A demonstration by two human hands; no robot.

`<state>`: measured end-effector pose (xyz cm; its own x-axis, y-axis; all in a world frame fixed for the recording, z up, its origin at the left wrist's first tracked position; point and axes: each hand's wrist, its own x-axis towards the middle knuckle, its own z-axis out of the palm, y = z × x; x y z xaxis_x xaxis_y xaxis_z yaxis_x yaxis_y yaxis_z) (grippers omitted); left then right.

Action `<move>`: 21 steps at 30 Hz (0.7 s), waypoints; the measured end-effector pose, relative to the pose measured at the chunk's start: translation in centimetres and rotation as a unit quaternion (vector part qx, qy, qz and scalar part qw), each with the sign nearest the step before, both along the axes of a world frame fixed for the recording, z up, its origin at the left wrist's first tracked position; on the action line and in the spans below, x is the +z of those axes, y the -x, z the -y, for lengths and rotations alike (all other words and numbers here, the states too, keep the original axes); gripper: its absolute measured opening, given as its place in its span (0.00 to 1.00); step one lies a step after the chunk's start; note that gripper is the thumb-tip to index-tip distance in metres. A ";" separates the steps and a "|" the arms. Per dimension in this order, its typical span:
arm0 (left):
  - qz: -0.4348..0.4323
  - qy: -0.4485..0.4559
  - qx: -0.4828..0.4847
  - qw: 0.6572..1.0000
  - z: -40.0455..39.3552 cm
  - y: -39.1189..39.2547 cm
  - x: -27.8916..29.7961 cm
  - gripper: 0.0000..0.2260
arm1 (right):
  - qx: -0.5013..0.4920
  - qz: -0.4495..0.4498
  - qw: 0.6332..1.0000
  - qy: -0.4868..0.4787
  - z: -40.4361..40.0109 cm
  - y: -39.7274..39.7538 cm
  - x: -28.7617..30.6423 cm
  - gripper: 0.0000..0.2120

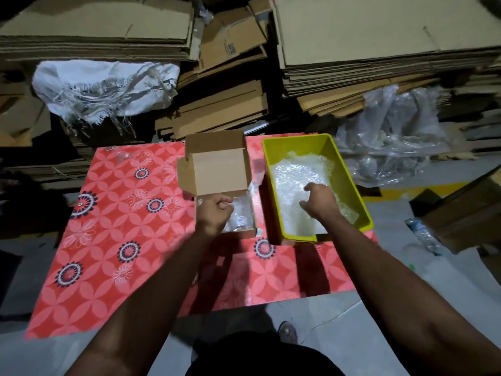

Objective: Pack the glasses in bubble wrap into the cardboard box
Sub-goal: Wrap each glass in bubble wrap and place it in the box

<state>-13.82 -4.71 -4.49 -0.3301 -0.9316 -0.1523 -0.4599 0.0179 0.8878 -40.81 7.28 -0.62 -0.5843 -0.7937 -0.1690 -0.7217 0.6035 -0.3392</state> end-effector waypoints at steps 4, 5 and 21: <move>-0.031 -0.027 -0.013 0.999 -1.6 3.0 0.0 0.06 | 0.041 0.033 0.996 -0.066 -0.2 1.7 -1.6 0.34; -0.035 -0.033 -0.017 0.999 -2.2 3.6 0.5 0.06 | 0.047 0.042 0.995 -0.079 -0.1 1.9 -2.0 0.37; -0.101 -0.067 -0.006 0.993 -5.2 5.8 3.9 0.08 | 0.032 0.011 0.987 0.156 -0.1 1.1 -0.5 0.04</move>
<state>-19.57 0.47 -0.58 -0.3768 -0.9037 -0.2033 -0.2719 -0.1019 0.9569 -41.88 7.40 -1.13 -0.5295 -0.8447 0.0784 -0.7460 0.4197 -0.5170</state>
